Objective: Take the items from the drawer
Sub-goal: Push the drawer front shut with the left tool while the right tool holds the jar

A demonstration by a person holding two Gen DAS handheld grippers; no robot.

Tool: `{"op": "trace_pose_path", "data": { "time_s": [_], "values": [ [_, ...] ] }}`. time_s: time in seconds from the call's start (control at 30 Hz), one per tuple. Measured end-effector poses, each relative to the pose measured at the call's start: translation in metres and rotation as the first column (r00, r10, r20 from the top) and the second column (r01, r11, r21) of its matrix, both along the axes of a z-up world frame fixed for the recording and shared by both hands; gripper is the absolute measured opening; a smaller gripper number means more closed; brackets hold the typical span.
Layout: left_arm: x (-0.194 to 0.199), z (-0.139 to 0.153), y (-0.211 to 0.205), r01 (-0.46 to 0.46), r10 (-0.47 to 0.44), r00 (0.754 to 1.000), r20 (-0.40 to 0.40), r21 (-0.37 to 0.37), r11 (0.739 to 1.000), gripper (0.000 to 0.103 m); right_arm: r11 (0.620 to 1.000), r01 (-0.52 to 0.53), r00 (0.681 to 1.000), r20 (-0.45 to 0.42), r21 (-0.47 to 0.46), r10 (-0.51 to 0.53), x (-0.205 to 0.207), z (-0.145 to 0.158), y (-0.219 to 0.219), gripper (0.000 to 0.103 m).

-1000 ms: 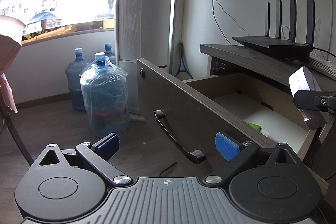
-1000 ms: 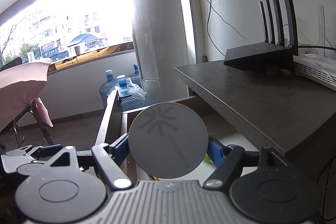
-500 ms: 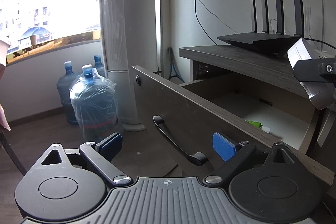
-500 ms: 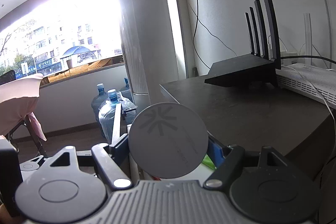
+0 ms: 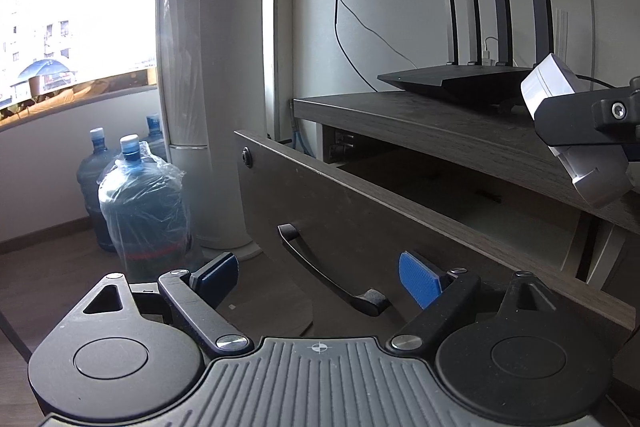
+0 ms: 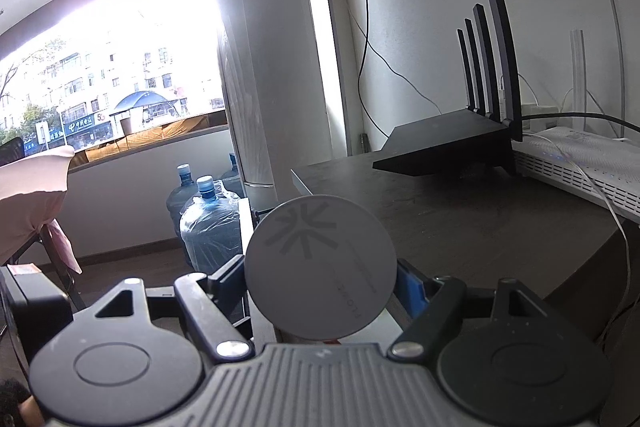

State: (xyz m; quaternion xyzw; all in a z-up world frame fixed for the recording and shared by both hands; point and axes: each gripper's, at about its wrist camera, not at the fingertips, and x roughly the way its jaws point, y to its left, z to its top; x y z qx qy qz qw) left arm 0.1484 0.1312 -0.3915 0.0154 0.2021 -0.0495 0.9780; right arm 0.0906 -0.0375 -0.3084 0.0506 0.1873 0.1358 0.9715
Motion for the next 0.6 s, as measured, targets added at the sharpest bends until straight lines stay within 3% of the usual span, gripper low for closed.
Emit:
{"op": "trace_pose_path", "data": {
  "time_s": [0.33,0.6],
  "values": [
    [0.011,-0.008,-0.013,0.03,-0.03,1.0,-0.01,-0.023,0.999,0.09,0.999,0.024,1.0,0.019,0.021,-0.025,0.003,0.005,-0.011,0.078],
    [0.025,-0.008,-0.031,0.065,-0.065,0.998,-0.002,0.002,0.998,0.09,0.999,0.039,0.999,0.026,0.022,-0.04,0.004,0.006,-0.015,0.078]
  ]
}}
